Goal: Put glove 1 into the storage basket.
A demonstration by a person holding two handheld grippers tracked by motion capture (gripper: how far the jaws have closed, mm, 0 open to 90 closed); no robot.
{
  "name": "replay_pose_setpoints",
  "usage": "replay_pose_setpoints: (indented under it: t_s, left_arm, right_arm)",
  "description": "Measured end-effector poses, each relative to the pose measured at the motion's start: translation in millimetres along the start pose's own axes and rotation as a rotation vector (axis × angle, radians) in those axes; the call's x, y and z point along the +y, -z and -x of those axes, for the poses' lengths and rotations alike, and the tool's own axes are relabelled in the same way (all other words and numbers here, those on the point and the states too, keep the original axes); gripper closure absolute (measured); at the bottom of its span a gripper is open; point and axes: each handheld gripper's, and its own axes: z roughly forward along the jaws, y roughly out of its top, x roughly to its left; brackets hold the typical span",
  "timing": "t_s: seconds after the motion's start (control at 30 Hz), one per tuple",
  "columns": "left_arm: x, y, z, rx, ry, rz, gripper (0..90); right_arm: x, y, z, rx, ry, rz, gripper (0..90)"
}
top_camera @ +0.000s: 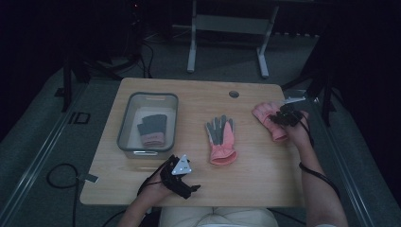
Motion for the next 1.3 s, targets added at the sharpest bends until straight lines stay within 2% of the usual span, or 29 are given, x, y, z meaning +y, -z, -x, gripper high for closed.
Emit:
replay_pose_setpoints:
  t_s: [0.1, 0.27, 0.3, 0.37, 0.43, 0.53, 0.57, 0.63, 0.67, 0.73, 0.77, 0.8, 0.87, 0.9, 0.93, 0.97, 1.0, 1.03, 1.07, 1.1, 1.13, 1.17, 1.3]
  left_arm:
    - [-0.3, 1.0, -0.8, -0.008, 0.009, 0.009, 1.4]
    - [-0.1, 1.7, -0.2, -0.003, 0.007, 0.013, 1.4]
    - [-0.3, 1.6, -0.4, -0.004, 0.007, 0.013, 1.4]
    - [-0.9, 1.6, -1.2, -0.006, 0.009, 0.013, 1.5]
    - [-1.4, 1.7, -2.3, -0.006, 0.015, 0.016, 1.4]
    - [-1.6, 1.6, -3.1, -0.001, 0.021, 0.017, 1.4]
    - [-1.6, 1.6, -3.1, -0.001, 0.021, 0.017, 1.5]
    - [-1.8, 1.1, -2.9, 0.0, 0.019, 0.014, 1.4]
    - [-2.0, 0.9, -2.9, 0.0, 0.018, 0.009, 1.4]
    - [-2.4, 0.6, -2.8, 0.003, 0.017, 0.008, 1.4]
    - [-2.5, 0.3, -3.3, 0.004, 0.019, 0.005, 1.4]
    - [-2.0, 0.8, -2.9, 0.002, 0.019, 0.014, 1.4]
    - [-1.8, 0.9, -2.9, 0.004, 0.017, 0.012, 1.5]
    - [-1.8, 0.7, -2.7, 0.006, 0.014, 0.01, 1.5]
    - [-2.3, 0.2, -2.2, 0.009, 0.01, 0.002, 1.4]
    - [-2.3, 0.2, -2.2, 0.009, 0.01, 0.002, 1.5]
    - [-2.5, 0.0, -1.8, 0.01, 0.008, 0.001, 1.5]
    - [-2.4, -0.2, -1.3, 0.011, 0.004, 0.0, 1.4]
    - [-2.4, -0.2, -1.3, 0.011, 0.004, 0.0, 1.4]
    - [-2.1, -0.1, -1.1, 0.01, 0.004, 0.005, 1.5]
    - [-2.1, -0.1, -1.1, 0.01, 0.004, 0.005, 1.4]
    - [-2.1, 0.4, -1.5, 0.012, 0.006, 0.008, 1.4]
    - [-1.9, 0.5, -1.4, 0.011, 0.005, 0.011, 1.5]
  right_arm:
    - [-3.2, -6.6, 0.3, 0.008, -0.006, -0.014, 55.9]
    - [-6.3, -13.8, -1.2, 0.008, 0.031, -0.047, 56.5]
    - [-6.6, -16.3, -2.9, -0.001, 0.066, -0.056, 55.3]
    - [-6.6, -17.3, -6.0, -0.015, 0.095, -0.061, 55.2]
    - [-7.3, -17.3, -8.5, -0.022, 0.096, -0.06, 58.5]
    - [-7.9, -15.8, -7.0, -0.022, 0.026, -0.058, 72.4]
    - [-7.9, -15.8, -7.0, -0.022, 0.026, -0.058, 72.4]
    - [-5.4, -12.6, -8.3, -0.049, -0.039, -0.072, 81.4]
    - [-3.9, -10.3, -10.8, -0.067, -0.035, -0.08, 83.7]
    - [-2.6, -8.1, -12.0, -0.073, -0.044, -0.084, 84.9]
    - [-0.5, -3.1, -13.3, -0.078, -0.07, -0.081, 85.7]
    - [3.7, 13.1, -18.8, -0.095, -0.121, -0.05, 86.2]
    - [6.1, 27.7, -26.3, -0.113, -0.139, -0.02, 86.2]
    - [6.1, 27.7, -26.3, -0.113, -0.139, -0.02, 86.2]
    - [7.7, 44.6, -35.7, -0.132, -0.155, 0.011, 86.1]
    - [7.7, 44.6, -35.7, -0.132, -0.155, 0.011, 86.1]
    - [7.9, 53.4, -39.6, -0.131, -0.173, 0.029, 86.2]
    - [7.7, 70.5, -47.6, -0.133, -0.194, 0.052, 86.2]
    - [7.7, 70.5, -47.6, -0.133, -0.194, 0.052, 86.2]
    - [6.6, 84.9, -56.5, -0.144, -0.197, 0.066, 86.2]
    - [6.6, 84.9, -56.5, -0.144, -0.197, 0.066, 86.2]
    - [4.5, 96.3, -64.8, -0.159, -0.202, 0.08, 86.2]
    - [-0.9, 109.6, -74.6, -0.163, -0.228, 0.099, 86.2]
